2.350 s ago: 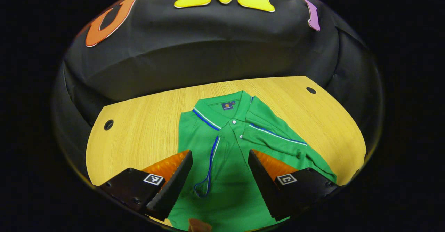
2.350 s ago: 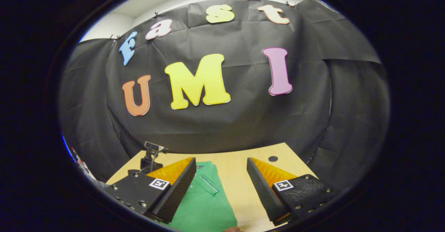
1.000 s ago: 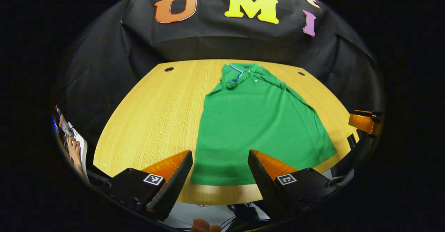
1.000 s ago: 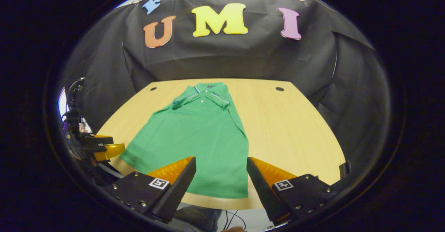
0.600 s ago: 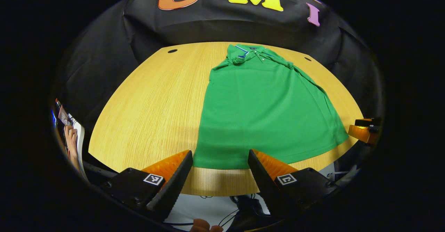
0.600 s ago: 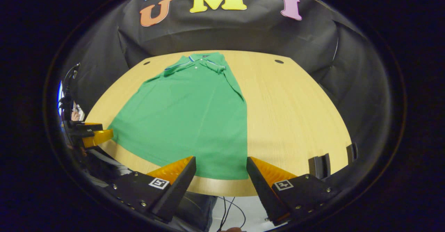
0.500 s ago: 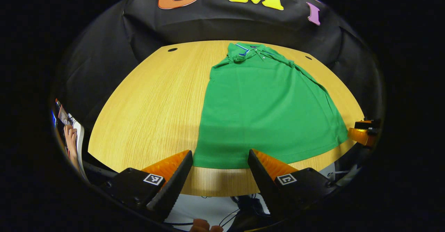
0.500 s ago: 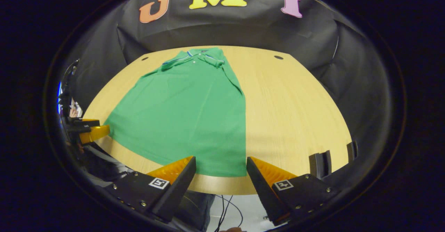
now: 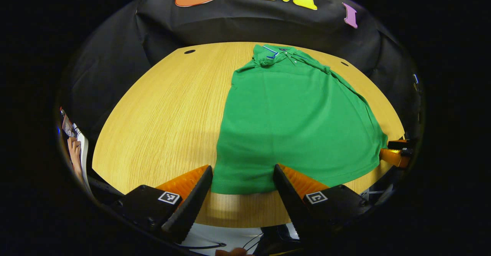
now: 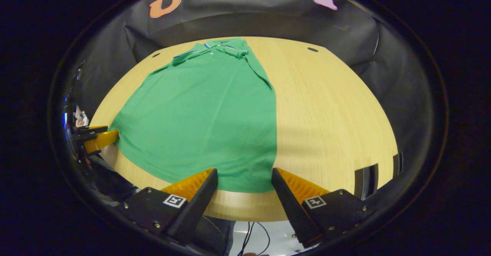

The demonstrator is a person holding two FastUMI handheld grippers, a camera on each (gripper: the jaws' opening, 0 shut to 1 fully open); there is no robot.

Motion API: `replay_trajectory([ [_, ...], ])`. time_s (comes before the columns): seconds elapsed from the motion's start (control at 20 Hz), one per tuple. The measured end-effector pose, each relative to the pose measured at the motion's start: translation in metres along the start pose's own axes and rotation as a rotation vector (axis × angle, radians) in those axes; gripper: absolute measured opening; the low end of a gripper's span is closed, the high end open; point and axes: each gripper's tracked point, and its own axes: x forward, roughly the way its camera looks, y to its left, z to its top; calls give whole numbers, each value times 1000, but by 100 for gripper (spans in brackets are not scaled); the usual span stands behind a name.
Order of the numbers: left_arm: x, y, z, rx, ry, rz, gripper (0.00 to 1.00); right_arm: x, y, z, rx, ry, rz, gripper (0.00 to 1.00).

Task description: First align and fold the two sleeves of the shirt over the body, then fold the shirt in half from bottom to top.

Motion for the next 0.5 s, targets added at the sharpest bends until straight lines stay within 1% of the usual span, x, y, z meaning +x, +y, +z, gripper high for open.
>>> replay_trajectory([
  [0.05, 2, -4, 2, 7, -1, -21, 100, 0, 2, 1, 9, 16, -2, 97],
  [0.1, 1, -10, 5, 28, -10, -41, 100, 0, 10, 6, 19, 5, 27, 93],
  [0.15, -1, -14, 9, 17, -26, -57, 68, 4, 22, 8, 61, -5, 58, 50],
  [0.2, 4, -13, 9, -9, -45, -51, 36, 5, 25, 10, 76, -5, 49, 7],
  [0.25, 4, -12, 10, -23, -51, -45, 4, 3, 22, 9, 58, -2, 44, 7],
  [0.3, 4, -13, 9, -36, -50, -43, 4, 3, 21, 7, 47, 2, 41, 7],
  [0.45, 4, -13, 9, -49, -25, -44, 4, 6, 23, 15, 71, -14, 48, 7],
  [0.5, 4, -14, 9, -43, -16, -43, 4, 3, 24, 13, 57, -16, 47, 2],
])
